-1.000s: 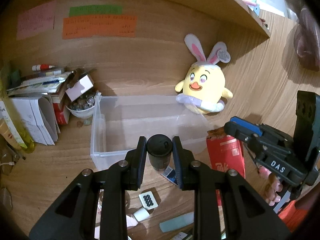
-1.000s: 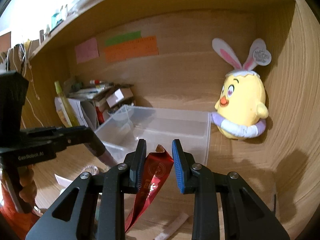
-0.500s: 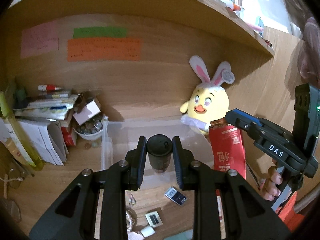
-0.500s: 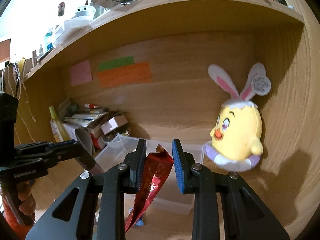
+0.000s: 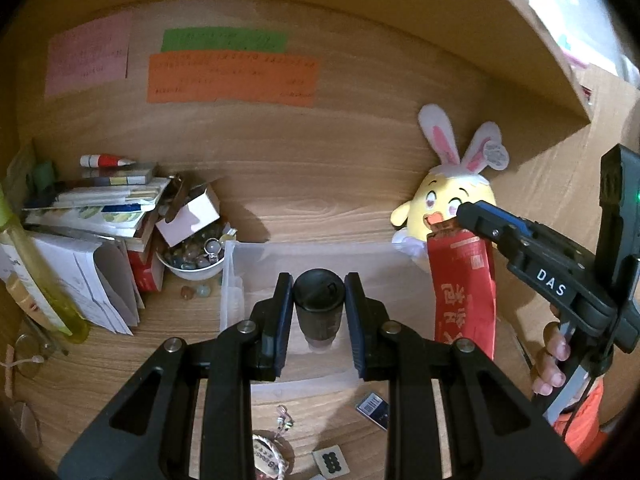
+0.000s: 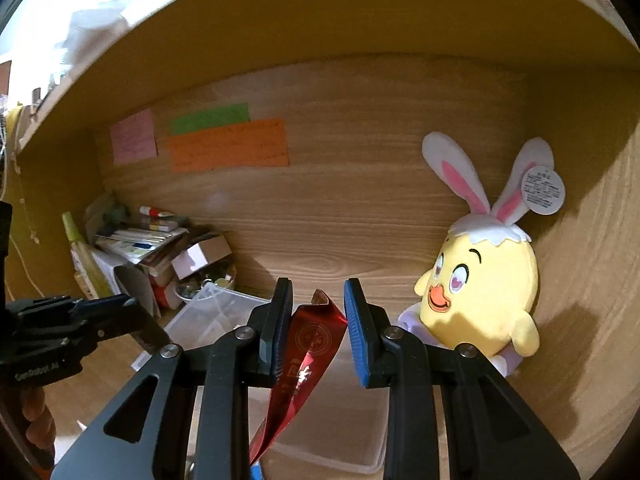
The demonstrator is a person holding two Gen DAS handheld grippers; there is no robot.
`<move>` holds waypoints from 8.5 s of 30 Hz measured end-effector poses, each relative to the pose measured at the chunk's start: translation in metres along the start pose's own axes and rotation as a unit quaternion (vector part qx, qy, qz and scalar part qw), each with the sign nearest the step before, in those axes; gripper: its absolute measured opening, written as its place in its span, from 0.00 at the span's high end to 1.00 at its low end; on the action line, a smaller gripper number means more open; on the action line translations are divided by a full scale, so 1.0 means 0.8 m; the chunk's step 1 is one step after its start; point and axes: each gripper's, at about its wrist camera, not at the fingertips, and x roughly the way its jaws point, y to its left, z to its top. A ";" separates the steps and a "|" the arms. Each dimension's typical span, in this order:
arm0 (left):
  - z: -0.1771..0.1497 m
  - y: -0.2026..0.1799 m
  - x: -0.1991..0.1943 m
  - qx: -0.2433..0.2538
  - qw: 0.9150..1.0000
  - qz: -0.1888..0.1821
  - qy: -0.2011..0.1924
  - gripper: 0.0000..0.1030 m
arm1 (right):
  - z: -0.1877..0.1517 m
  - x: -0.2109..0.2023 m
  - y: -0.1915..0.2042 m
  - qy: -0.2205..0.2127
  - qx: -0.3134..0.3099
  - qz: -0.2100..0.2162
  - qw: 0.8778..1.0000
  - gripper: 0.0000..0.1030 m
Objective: Organize objects
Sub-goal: 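Lift the red packet and dark bottle and carry both toward the clear bin, then open the right tool over the bin while the left tool releases the dark bottle inside, then withdraw both tools from the bin toward the remaining tubes, then grasp the white red-capped tube with the right tool while the left grasps the pale tube, then carry both held tubes up and over the clear bin, then open the right tool to drop its tube while the left tool releases its tube into the bin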
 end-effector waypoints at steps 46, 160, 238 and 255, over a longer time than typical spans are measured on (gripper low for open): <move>-0.016 0.014 0.056 0.009 1.000 -0.005 0.021 0.31 | -0.034 0.100 0.002 0.133 -0.026 0.001 0.991 0.51; -0.217 -0.135 -0.016 0.119 0.984 -0.092 0.099 0.86 | -0.203 -0.090 -0.022 0.168 -0.021 0.013 0.985 0.87; 0.000 0.020 0.087 -0.037 0.999 0.030 0.020 0.86 | -0.083 0.089 -0.021 0.163 -0.030 0.039 0.985 0.87; -0.013 -0.014 0.087 0.002 0.999 0.028 0.041 0.61 | -0.078 0.078 -0.021 0.150 -0.041 0.014 0.988 0.61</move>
